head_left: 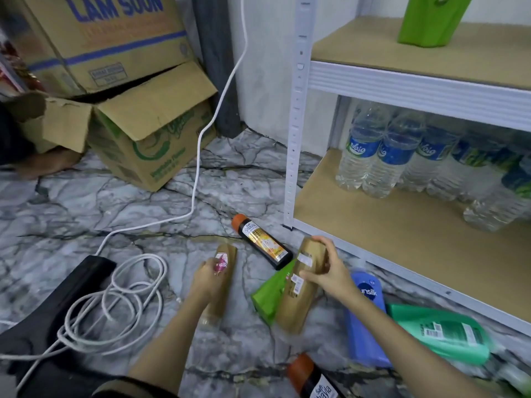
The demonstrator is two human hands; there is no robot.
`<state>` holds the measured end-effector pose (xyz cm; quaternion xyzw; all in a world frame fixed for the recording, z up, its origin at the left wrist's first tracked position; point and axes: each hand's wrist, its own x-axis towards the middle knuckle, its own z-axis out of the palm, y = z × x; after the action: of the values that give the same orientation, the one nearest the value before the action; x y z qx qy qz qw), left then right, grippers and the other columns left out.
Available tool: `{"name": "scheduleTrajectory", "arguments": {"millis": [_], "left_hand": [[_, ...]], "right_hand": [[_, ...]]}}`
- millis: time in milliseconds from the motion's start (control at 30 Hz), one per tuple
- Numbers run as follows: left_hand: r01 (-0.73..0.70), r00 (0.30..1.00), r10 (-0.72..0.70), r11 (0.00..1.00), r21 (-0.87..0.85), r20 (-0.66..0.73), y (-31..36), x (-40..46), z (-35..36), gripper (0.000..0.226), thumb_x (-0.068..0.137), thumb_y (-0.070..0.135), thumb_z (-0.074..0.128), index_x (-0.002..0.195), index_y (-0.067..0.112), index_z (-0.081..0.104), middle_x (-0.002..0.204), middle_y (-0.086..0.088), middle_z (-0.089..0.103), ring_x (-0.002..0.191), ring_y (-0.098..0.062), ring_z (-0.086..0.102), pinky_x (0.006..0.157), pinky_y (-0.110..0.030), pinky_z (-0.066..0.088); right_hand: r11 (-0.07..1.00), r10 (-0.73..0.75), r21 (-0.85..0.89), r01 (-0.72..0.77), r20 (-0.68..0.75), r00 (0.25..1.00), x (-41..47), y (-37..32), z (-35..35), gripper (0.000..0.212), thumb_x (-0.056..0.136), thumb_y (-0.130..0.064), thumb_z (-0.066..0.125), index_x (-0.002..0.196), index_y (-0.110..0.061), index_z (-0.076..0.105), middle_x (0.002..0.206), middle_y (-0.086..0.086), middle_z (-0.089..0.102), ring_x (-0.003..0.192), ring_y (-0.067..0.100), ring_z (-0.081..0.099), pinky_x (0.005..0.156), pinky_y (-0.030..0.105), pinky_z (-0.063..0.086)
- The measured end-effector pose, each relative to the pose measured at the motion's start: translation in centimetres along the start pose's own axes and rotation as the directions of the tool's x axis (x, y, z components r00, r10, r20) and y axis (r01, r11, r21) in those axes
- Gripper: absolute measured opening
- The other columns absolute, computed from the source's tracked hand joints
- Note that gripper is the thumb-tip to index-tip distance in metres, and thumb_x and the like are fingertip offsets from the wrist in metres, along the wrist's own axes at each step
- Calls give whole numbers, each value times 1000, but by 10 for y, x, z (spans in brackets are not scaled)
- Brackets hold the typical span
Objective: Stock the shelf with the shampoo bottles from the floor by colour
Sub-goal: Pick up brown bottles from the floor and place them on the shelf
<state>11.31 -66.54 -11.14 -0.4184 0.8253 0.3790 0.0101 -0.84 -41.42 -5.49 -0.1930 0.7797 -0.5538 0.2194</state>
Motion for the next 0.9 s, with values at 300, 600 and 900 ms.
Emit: {"name": "scheduleTrajectory", "arguments": {"millis": [300, 600, 900], "left_hand": [[108, 994, -105, 985, -136, 26, -32, 25, 22, 73, 86, 14, 60, 146, 17, 19, 128, -31, 46, 111, -44, 52, 100, -42, 40], [4, 991, 10, 995, -99, 136, -19, 15, 42, 79, 83, 4, 54, 141, 42, 16, 98, -29, 49, 84, -48, 56, 83, -40, 53], [-246, 969, 228, 924, -293, -96, 116, -40, -24, 68, 85, -5, 55, 140, 27, 31, 113, -13, 46, 82, -11, 49, 81, -17, 39]], "right_hand": [[993, -120, 10, 119, 68, 991, 33, -25, 9, 76, 65, -7, 82, 111, -51, 42, 110, -10, 55, 92, 16, 60, 81, 32, 53], [990, -133, -39, 134, 30, 991, 23, -23, -4, 72, 67, -1, 79, 110, -47, 43, 112, -20, 52, 84, -4, 57, 72, 12, 45], [988, -156, -39, 152, -108, 982, 24, -86, -48, 70, 70, -6, 78, 116, -46, 45, 109, -25, 56, 88, -1, 59, 79, 19, 49]]}}
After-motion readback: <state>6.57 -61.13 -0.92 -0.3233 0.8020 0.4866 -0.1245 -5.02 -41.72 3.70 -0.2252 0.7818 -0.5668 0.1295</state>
